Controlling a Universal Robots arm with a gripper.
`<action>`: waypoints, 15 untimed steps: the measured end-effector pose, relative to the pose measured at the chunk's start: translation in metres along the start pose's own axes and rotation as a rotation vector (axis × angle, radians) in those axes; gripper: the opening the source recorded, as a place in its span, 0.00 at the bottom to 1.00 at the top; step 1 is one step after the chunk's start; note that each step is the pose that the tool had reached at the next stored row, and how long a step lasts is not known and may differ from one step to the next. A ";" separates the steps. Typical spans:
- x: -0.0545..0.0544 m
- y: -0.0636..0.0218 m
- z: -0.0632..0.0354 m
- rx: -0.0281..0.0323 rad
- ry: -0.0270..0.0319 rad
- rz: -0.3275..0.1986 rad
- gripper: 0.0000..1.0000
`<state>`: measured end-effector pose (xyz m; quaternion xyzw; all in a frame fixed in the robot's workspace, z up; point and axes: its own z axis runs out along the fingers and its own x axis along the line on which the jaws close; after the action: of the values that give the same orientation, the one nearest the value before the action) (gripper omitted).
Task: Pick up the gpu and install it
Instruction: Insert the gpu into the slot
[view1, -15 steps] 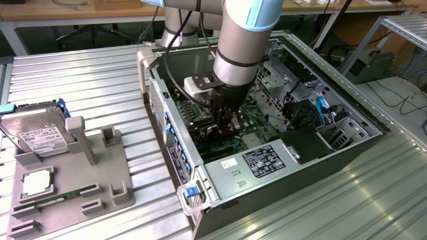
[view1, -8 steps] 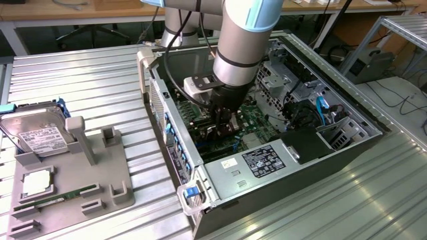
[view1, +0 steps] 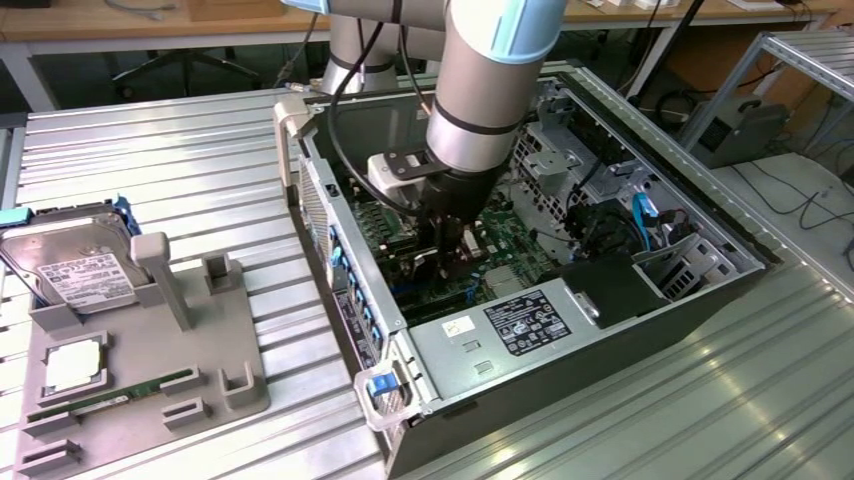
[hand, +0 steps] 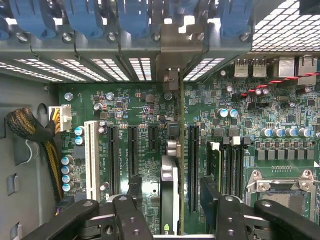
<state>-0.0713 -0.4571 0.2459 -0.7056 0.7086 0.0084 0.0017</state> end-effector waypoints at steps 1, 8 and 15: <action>0.000 0.0000 -0.0005 -0.0002 0.0003 0.000 0.59; 0.000 0.0003 -0.0295 0.0001 0.0016 0.000 0.59; -0.001 0.0006 -0.0667 0.0016 0.0030 0.000 0.59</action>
<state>-0.0713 -0.4568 0.3127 -0.7055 0.7087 0.0068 0.0011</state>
